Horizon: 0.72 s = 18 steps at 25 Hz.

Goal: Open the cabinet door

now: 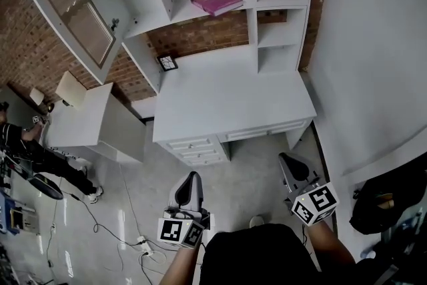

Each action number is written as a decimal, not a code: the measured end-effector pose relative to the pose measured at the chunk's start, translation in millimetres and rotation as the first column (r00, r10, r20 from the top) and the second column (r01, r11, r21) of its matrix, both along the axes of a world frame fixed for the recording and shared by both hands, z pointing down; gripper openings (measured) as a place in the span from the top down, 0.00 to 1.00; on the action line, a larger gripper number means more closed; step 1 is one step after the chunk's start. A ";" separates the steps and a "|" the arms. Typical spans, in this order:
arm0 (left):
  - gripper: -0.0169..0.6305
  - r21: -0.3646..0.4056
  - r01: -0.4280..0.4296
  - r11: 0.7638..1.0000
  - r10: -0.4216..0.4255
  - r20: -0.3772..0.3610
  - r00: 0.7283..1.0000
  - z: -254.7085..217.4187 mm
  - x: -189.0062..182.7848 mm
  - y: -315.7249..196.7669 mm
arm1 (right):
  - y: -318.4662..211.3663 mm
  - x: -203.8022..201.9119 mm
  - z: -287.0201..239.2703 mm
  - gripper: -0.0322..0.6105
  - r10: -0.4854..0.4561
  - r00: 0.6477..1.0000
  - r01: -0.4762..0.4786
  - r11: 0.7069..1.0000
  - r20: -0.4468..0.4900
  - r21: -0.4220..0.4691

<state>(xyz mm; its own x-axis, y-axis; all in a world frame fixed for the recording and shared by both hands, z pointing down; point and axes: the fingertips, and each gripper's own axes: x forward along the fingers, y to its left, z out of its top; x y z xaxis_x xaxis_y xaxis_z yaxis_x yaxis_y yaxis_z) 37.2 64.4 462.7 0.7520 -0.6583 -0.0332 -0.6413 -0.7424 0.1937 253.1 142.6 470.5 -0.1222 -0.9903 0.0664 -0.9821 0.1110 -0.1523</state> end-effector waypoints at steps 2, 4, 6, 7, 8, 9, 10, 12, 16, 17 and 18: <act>0.94 0.002 0.005 1.000 -0.005 0.003 1.000 0.3 -5.6 0.7 | -0.6 -0.3 1.1 0.95 0.002 1.000 -0.002 1.000 0.015 0.000; 0.94 0.014 0.010 1.000 -0.010 0.015 1.000 -1.9 -11.5 -0.2 | -1.6 1.4 1.4 0.95 0.018 1.000 -0.018 1.000 0.021 0.004; 0.94 0.029 0.020 0.999 -0.021 0.035 0.999 -3.4 -17.7 -1.2 | -0.8 3.8 0.9 0.95 0.039 0.999 -0.039 0.999 0.009 0.009; 0.94 0.037 0.026 0.999 -0.028 0.041 0.999 -4.1 -19.9 -2.3 | 0.2 5.3 0.4 0.95 0.048 0.999 -0.048 0.999 0.001 0.010; 0.94 0.043 0.034 0.998 -0.036 0.042 0.998 -4.7 -21.3 -3.8 | 1.1 6.8 0.3 0.95 0.055 0.998 -0.055 0.998 -0.010 0.010; 0.94 0.049 0.042 0.998 -0.044 0.040 0.998 -5.4 -21.9 -5.6 | 1.6 8.1 0.6 0.95 0.057 0.998 -0.057 0.998 -0.022 0.009; 0.94 0.055 0.049 0.997 -0.052 0.038 0.998 -6.3 -21.8 -7.2 | 1.5 9.0 1.2 0.95 0.055 0.998 -0.055 0.998 -0.032 0.008; 0.94 0.065 0.059 0.996 -0.061 0.035 0.998 -9.8 -20.0 -9.2 | 0.4 9.6 2.5 0.95 0.044 0.998 -0.044 0.999 -0.046 0.000; 0.94 0.076 0.056 0.996 -0.059 0.043 0.997 -14.2 -15.7 -7.8 | 0.9 12.6 2.5 0.95 0.046 0.998 -0.046 0.999 -0.051 -0.012; 0.94 0.077 0.053 0.996 -0.056 0.043 0.998 -14.1 -15.0 -7.2 | 1.5 13.7 2.0 0.95 0.050 0.997 -0.051 0.999 -0.051 -0.011; 0.94 0.080 0.051 0.995 -0.055 0.040 0.998 -14.7 -14.6 -6.7 | 2.0 14.5 1.3 0.95 0.053 0.997 -0.054 0.998 -0.051 -0.011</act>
<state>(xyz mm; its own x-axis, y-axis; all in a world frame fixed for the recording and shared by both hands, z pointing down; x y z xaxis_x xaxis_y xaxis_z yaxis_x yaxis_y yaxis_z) 22.7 57.7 448.1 0.7180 -0.6938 -0.0554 -0.6866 -0.7191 0.1076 267.6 144.6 471.8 -0.0651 -0.9944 0.0830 -0.9931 0.0564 -0.1028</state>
